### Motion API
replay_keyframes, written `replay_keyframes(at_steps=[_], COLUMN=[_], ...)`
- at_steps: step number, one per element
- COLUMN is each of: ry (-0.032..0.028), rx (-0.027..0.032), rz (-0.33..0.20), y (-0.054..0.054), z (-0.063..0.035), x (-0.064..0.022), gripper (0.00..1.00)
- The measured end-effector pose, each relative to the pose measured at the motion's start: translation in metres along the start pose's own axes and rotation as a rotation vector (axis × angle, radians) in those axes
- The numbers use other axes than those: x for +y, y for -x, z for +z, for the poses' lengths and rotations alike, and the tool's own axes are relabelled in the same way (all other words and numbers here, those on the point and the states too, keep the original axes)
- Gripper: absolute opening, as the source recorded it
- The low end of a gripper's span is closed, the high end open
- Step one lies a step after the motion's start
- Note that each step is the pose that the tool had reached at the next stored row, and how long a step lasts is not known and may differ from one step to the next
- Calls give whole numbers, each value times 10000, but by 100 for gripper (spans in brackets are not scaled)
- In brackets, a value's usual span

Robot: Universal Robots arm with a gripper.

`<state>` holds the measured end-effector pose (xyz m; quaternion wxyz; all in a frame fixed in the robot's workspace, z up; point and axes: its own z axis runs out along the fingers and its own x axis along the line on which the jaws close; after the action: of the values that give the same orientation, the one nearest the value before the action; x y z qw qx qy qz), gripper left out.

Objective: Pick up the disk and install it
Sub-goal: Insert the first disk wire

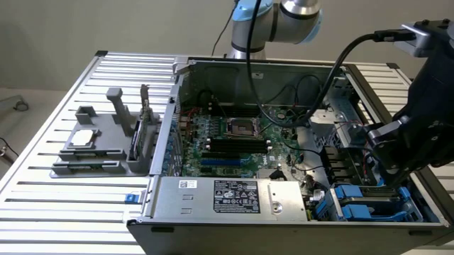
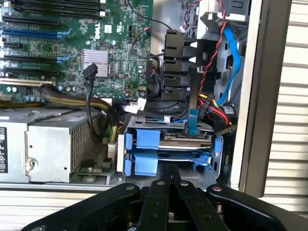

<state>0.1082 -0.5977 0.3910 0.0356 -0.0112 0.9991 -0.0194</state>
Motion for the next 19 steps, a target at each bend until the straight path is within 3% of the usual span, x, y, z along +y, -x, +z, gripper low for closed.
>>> replay_keyframes(at_steps=[19], ry=[-243], rx=[136], rz=[3437], y=[-3], z=[44], x=[2], gripper=[11])
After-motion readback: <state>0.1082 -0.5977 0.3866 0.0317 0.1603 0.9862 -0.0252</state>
